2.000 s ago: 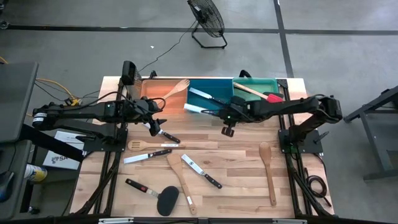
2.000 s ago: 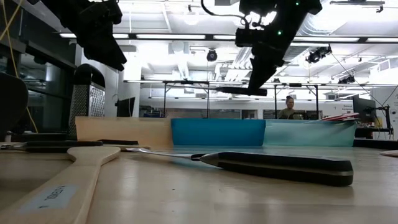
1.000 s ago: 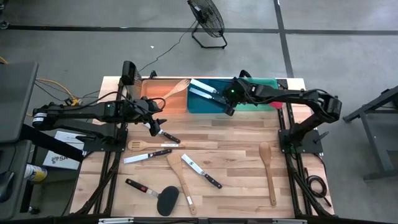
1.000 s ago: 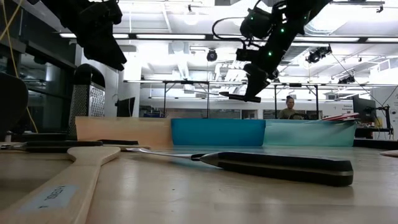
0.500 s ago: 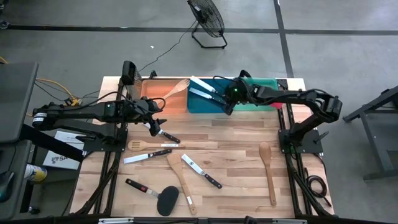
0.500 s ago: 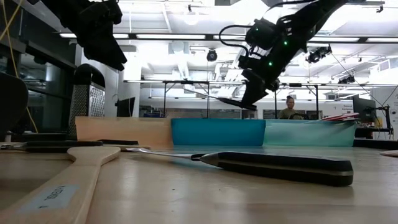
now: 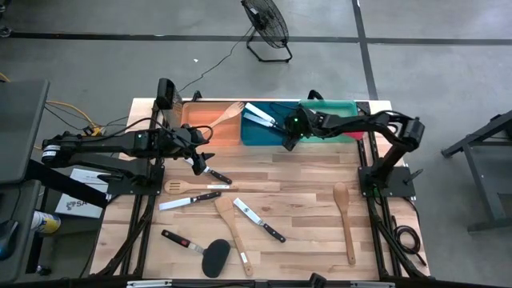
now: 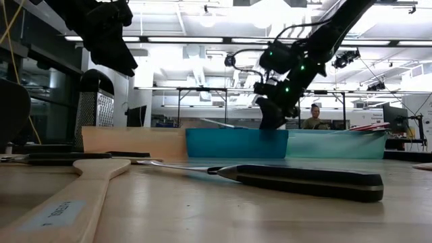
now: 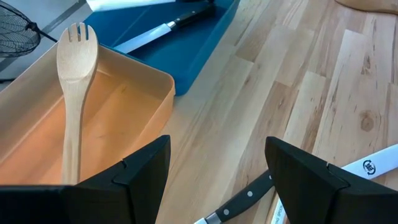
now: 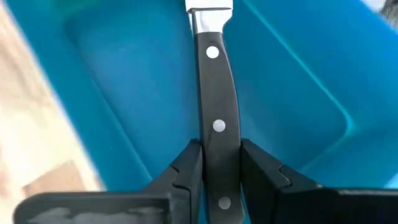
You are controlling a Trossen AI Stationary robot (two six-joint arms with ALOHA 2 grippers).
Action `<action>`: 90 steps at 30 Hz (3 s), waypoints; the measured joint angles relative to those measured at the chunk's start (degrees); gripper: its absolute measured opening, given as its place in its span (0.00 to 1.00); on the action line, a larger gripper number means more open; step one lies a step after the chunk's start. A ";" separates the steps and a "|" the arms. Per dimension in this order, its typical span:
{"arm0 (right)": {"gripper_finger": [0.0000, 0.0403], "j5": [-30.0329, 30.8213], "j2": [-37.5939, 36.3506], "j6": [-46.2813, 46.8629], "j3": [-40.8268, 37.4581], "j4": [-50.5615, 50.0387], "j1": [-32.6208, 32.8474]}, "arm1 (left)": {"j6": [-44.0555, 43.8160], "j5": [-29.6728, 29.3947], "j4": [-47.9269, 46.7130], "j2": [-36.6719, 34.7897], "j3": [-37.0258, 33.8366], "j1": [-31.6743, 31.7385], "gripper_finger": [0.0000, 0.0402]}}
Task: Pick & Place Kitchen Items
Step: Put the knife into the blue bin, then put the wooden serving spoon into the orange bin
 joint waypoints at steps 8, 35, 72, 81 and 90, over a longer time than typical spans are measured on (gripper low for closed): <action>0.18 -1.38 0.54 0.06 0.00 -0.46 -1.54 | 0.00 -0.20 0.05 0.00 0.00 0.01 0.64; 0.51 -3.90 3.74 -1.44 0.10 2.39 -1.62 | 0.02 -0.31 -0.08 0.00 0.00 0.01 0.64; 0.54 -11.99 -30.08 26.42 0.55 -15.88 7.73 | -1.03 -0.27 -2.01 0.02 0.00 0.00 0.64; 0.54 -16.51 -30.10 34.32 0.55 -24.85 13.68 | -1.03 -0.27 -2.01 0.02 0.00 0.00 0.64; 0.54 -14.48 -30.10 47.51 0.55 -39.07 24.01 | -1.03 -0.29 -2.03 0.02 0.00 0.01 0.64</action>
